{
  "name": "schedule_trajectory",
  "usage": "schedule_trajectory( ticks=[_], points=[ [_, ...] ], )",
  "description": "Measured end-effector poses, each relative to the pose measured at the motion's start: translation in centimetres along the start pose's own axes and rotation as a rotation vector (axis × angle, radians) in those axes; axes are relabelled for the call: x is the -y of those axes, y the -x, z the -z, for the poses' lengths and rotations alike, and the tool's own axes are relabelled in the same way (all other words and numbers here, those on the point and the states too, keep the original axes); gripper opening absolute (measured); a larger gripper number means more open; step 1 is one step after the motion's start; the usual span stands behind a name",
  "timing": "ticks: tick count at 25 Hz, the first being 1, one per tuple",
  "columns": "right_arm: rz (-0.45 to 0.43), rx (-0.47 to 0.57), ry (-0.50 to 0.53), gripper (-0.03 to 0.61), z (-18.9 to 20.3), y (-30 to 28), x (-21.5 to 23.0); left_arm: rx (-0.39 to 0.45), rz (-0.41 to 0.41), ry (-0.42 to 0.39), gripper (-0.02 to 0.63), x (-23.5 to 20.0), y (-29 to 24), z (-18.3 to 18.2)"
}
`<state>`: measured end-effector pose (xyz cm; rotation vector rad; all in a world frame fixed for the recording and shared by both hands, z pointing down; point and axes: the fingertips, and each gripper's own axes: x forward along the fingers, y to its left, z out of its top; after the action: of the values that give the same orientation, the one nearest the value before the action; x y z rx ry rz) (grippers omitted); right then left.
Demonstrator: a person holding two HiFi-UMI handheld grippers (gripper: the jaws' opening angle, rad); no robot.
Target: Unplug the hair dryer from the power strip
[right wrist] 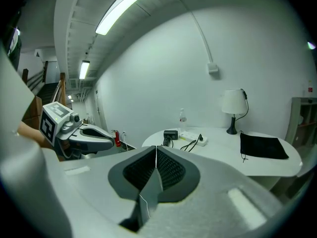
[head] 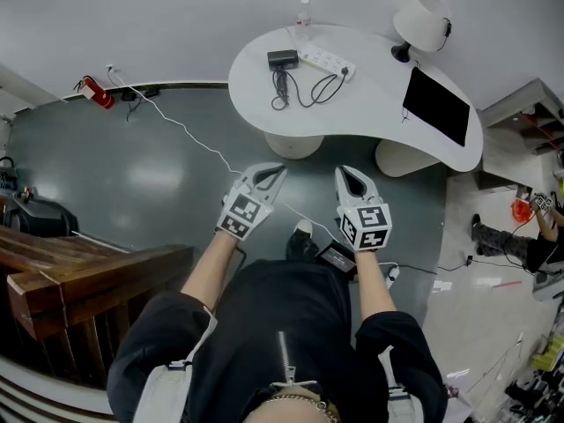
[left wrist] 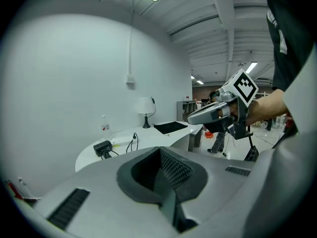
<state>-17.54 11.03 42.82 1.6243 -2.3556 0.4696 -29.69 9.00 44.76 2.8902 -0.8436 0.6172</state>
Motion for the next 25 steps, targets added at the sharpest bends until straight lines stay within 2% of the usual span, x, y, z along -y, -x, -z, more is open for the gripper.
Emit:
schedule_trajectory(
  ticks=[13, 25],
  points=[
    [-0.031, -0.008, -0.021, 0.005, -1.0, -2.5, 6.9, -0.040, -0.058, -0.006, 0.012, -3.0, -5.8, -1.7],
    [-0.029, -0.031, -0.010, 0.005, -1.8, -4.3, 10.6, -0.083, -0.072, -0.022, 0.014, -7.1, -9.5, -1.9]
  ],
)
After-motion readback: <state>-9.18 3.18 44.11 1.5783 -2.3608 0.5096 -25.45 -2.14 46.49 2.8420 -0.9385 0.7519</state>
